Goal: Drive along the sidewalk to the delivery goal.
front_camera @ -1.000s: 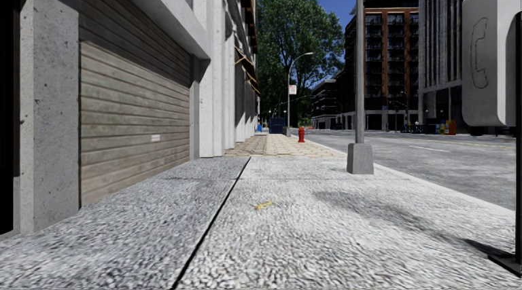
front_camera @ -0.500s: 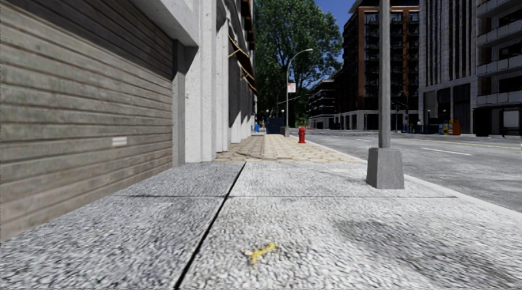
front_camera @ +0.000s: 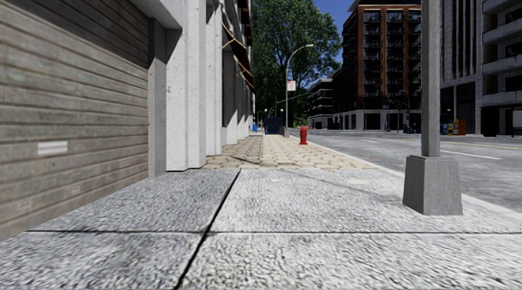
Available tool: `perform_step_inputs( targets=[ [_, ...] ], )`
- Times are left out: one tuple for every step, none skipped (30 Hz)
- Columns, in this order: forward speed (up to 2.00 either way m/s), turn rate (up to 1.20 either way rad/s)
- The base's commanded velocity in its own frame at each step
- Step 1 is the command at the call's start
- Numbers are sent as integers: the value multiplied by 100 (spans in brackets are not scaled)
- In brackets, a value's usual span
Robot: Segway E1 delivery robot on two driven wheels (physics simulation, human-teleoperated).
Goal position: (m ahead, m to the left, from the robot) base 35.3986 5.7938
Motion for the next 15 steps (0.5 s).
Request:
perform_step_inputs(
  targets=[
    [200,-4],
    [200,-22],
    [200,-31],
    [200,-34],
    [200,-31],
    [200,-31],
    [200,-18],
    [200,-4],
    [200,0],
    [200,0],
    [200,0],
    [200,0],
    [200,0],
    [200,0],
    [200,0]
  ],
)
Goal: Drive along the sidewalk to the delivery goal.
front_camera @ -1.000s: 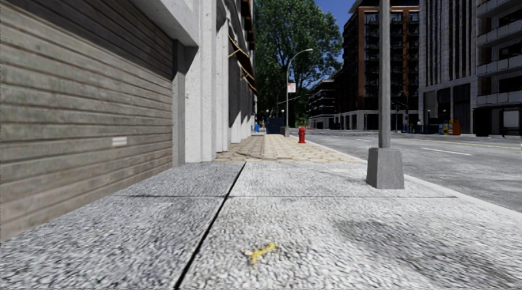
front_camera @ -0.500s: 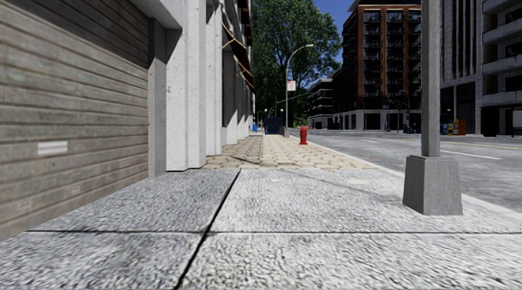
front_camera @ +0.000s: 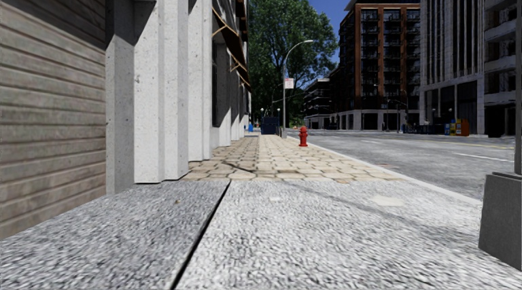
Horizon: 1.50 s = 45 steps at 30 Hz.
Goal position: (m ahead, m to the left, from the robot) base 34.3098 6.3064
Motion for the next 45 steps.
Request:
perform_step_inputs(
  targets=[
    [200,0],
    [200,0],
    [200,0],
    [200,0],
    [200,0],
    [200,0],
    [200,0],
    [200,-11],
    [200,-28],
    [200,-35],
    [200,-36],
    [200,-36],
    [200,-28],
    [200,-8],
    [200,0],
    [200,0],
    [200,0],
    [200,0],
    [200,0],
    [200,0],
    [200,0],
    [200,0],
    [200,0],
    [200,0],
    [200,0],
    [200,0],
    [200,0],
    [200,0],
    [200,0],
    [200,0],
    [200,0],
    [200,0],
    [200,0],
    [200,0],
    [200,0],
    [200,0],
    [200,0],
    [200,0],
    [200,0],
    [200,0],
    [200,0],
    [200,0],
    [200,0],
    [200,0],
    [200,0]
  ],
)
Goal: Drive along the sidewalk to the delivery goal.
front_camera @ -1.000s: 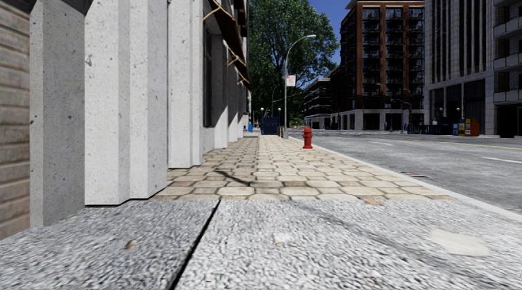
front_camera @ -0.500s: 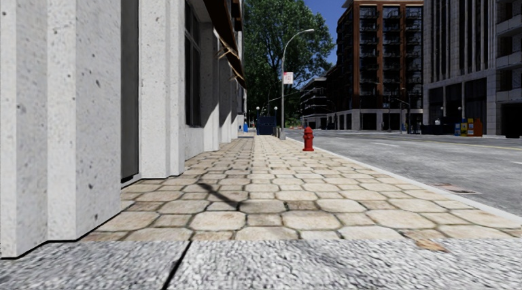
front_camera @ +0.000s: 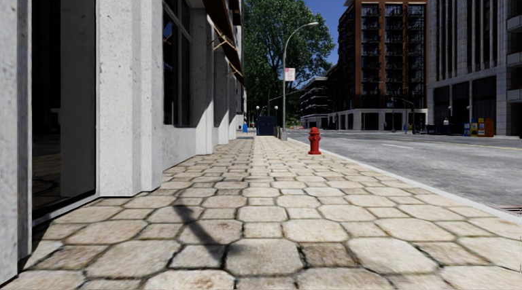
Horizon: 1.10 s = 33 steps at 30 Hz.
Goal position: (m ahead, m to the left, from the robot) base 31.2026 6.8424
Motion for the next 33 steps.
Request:
perform_step_inputs(
  targets=[
    [200,0],
    [200,0],
    [200,0],
    [200,0],
    [200,0],
    [200,0],
    [200,0],
    [200,0],
    [200,0],
    [200,0],
    [200,0],
    [200,0],
    [200,0],
    [200,0],
    [200,0],
    [200,0],
    [200,0],
    [200,0],
    [200,0],
    [200,0],
    [200,0],
    [200,0],
    [200,0],
    [200,0],
    [200,0],
    [200,0],
    [200,0],
    [200,0],
    [200,0],
    [200,0],
    [200,0],
    [200,0],
    [200,0]
  ],
)
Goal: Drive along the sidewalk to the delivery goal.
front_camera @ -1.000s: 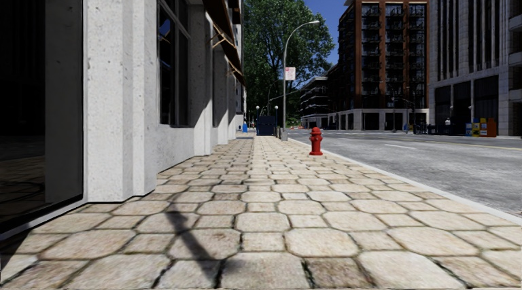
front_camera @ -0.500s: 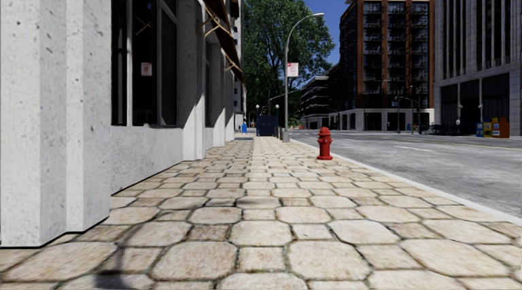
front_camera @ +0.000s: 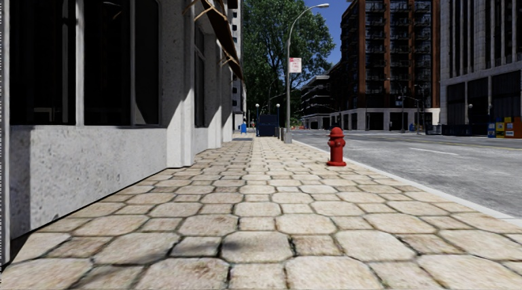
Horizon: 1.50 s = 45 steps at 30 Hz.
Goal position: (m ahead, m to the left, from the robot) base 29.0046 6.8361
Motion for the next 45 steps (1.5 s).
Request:
perform_step_inputs(
  targets=[
    [200,0],
    [200,0],
    [200,0],
    [200,0],
    [200,0],
    [200,0],
    [200,0],
    [200,0],
    [200,0],
    [200,0],
    [200,0],
    [200,0],
    [200,0],
    [200,0],
    [200,0],
    [200,0],
    [200,0],
    [200,0],
    [200,0],
    [200,0],
    [200,0],
    [200,0],
    [200,0],
    [200,0],
    [200,0],
    [200,0],
    [200,0],
    [200,0],
    [200,0],
    [200,0],
    [200,0],
    [200,0],
    [200,0],
    [200,0],
    [200,0],
    [200,0],
    [200,0],
    [200,0],
    [200,0],
    [200,0],
    [200,0],
    [200,0],
    [200,0],
    [200,0],
    [200,0]
  ],
)
